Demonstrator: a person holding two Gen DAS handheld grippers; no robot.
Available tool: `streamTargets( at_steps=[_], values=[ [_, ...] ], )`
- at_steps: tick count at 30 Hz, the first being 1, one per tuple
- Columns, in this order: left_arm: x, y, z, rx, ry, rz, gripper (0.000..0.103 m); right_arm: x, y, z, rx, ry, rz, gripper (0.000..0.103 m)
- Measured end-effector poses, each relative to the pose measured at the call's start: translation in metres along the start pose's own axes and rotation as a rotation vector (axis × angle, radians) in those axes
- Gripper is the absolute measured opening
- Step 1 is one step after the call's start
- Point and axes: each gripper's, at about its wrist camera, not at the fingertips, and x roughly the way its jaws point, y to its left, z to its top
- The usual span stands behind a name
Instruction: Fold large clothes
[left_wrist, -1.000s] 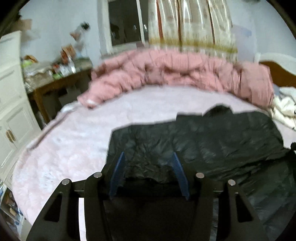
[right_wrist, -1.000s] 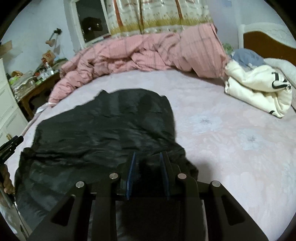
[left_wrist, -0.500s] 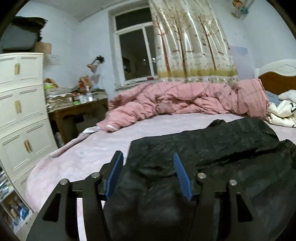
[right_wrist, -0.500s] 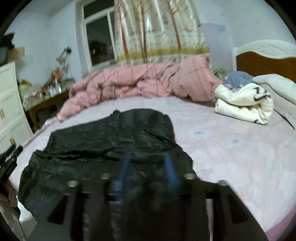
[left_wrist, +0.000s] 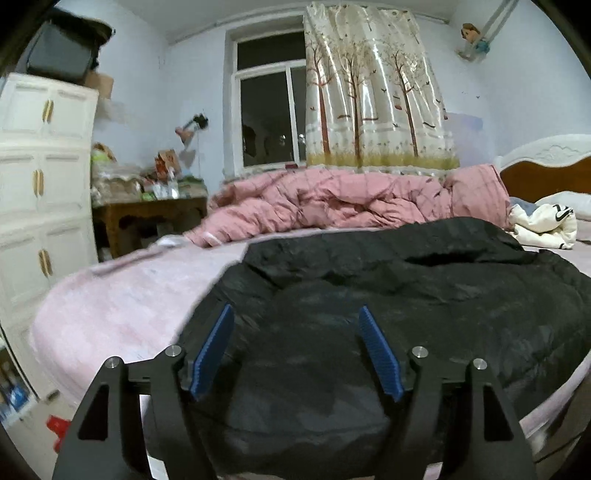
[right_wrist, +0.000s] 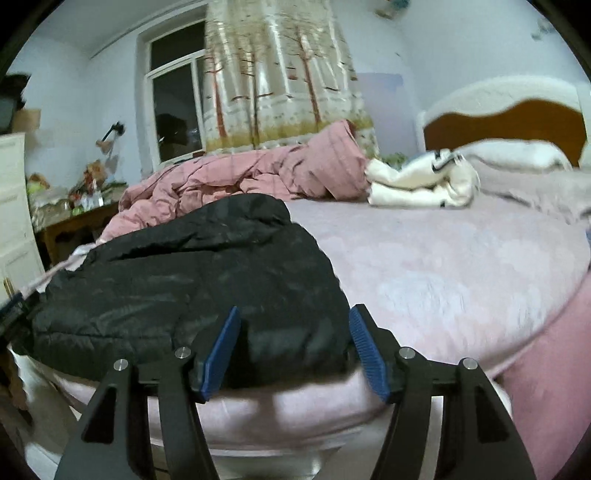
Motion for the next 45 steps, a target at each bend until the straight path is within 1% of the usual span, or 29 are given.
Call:
streamTargets(
  at_steps=[2, 4, 7, 9, 12, 13, 15, 18, 21, 23, 25, 28, 29, 32, 33, 35, 36, 37, 39, 40, 41, 42, 43, 45],
  values=[
    [0.002, -0.006, -0.003, 0.017, -0.001, 0.004, 0.069, 0.002, -0.005, -0.004, 0.022, 0.017, -0.005, 0.063],
    [-0.001, -0.011, -0.003, 0.031, -0.017, 0.014, 0.069, 0.002, -0.006, -0.005, 0.033, 0.012, 0.005, 0.063],
    [-0.01, -0.007, -0.003, 0.018, -0.055, 0.015, 0.069, -0.003, -0.005, -0.006, 0.051, -0.021, 0.029, 0.063],
    [-0.021, -0.005, -0.005, 0.002, -0.105, 0.031, 0.069, -0.012, -0.004, -0.013, 0.097, -0.053, 0.051, 0.063],
    [-0.036, -0.006, -0.012, -0.017, -0.158, 0.053, 0.069, -0.025, 0.0, -0.029, 0.139, -0.105, 0.03, 0.063],
    [-0.041, -0.007, -0.015, -0.03, -0.162, 0.056, 0.07, -0.027, 0.002, -0.037, 0.149, -0.118, 0.026, 0.063],
    [-0.048, -0.008, -0.021, -0.082, -0.147, 0.037, 0.071, -0.024, 0.005, -0.042, 0.169, -0.106, 0.049, 0.063],
    [-0.053, -0.009, -0.035, -0.166, -0.096, -0.004, 0.074, -0.012, 0.004, -0.042, 0.22, -0.064, 0.114, 0.063],
    [-0.053, -0.007, -0.045, -0.206, -0.048, 0.023, 0.075, 0.003, -0.003, -0.041, 0.282, -0.023, 0.162, 0.063],
    [-0.054, 0.001, -0.049, -0.251, -0.056, 0.043, 0.076, 0.013, -0.013, -0.043, 0.353, -0.005, 0.189, 0.065],
    [-0.054, 0.007, -0.051, -0.278, -0.067, 0.073, 0.08, 0.018, -0.019, -0.045, 0.404, -0.007, 0.221, 0.066],
    [-0.051, 0.019, -0.055, -0.364, -0.045, 0.086, 0.081, 0.021, -0.019, -0.042, 0.407, -0.013, 0.223, 0.067],
    [-0.05, 0.022, -0.057, -0.394, -0.036, 0.082, 0.083, 0.021, -0.017, -0.041, 0.4, -0.015, 0.219, 0.068],
    [-0.047, 0.025, -0.067, -0.472, 0.016, 0.057, 0.083, 0.023, -0.016, -0.04, 0.396, -0.017, 0.214, 0.069],
    [-0.046, 0.025, -0.07, -0.501, 0.035, 0.039, 0.083, 0.022, -0.016, -0.04, 0.397, -0.018, 0.213, 0.069],
    [-0.042, 0.022, -0.073, -0.532, 0.074, -0.045, 0.083, 0.023, -0.015, -0.04, 0.399, -0.02, 0.213, 0.069],
    [-0.041, 0.019, -0.074, -0.525, 0.088, -0.043, 0.083, 0.024, -0.015, -0.039, 0.399, -0.02, 0.213, 0.069],
    [-0.041, 0.019, -0.075, -0.531, 0.091, -0.025, 0.083, 0.023, -0.016, -0.039, 0.4, -0.021, 0.213, 0.069],
    [-0.042, 0.023, -0.078, -0.575, 0.082, -0.029, 0.084, 0.023, -0.015, -0.038, 0.399, -0.027, 0.21, 0.069],
    [-0.042, 0.026, -0.078, -0.585, 0.074, -0.025, 0.084, 0.023, -0.016, -0.038, 0.398, -0.028, 0.207, 0.069],
    [-0.042, 0.03, -0.076, -0.595, 0.06, -0.021, 0.088, 0.022, -0.017, -0.037, 0.401, -0.03, 0.206, 0.069],
    [-0.041, 0.033, -0.074, -0.604, 0.049, -0.021, 0.09, 0.021, -0.019, -0.037, 0.407, -0.031, 0.206, 0.069],
    [-0.04, 0.038, -0.071, -0.62, 0.035, -0.02, 0.09, 0.023, -0.021, -0.037, 0.417, -0.03, 0.21, 0.071],
    [-0.04, 0.044, -0.066, -0.645, 0.014, -0.008, 0.09, 0.025, -0.023, -0.036, 0.431, -0.026, 0.217, 0.072]
  ],
)
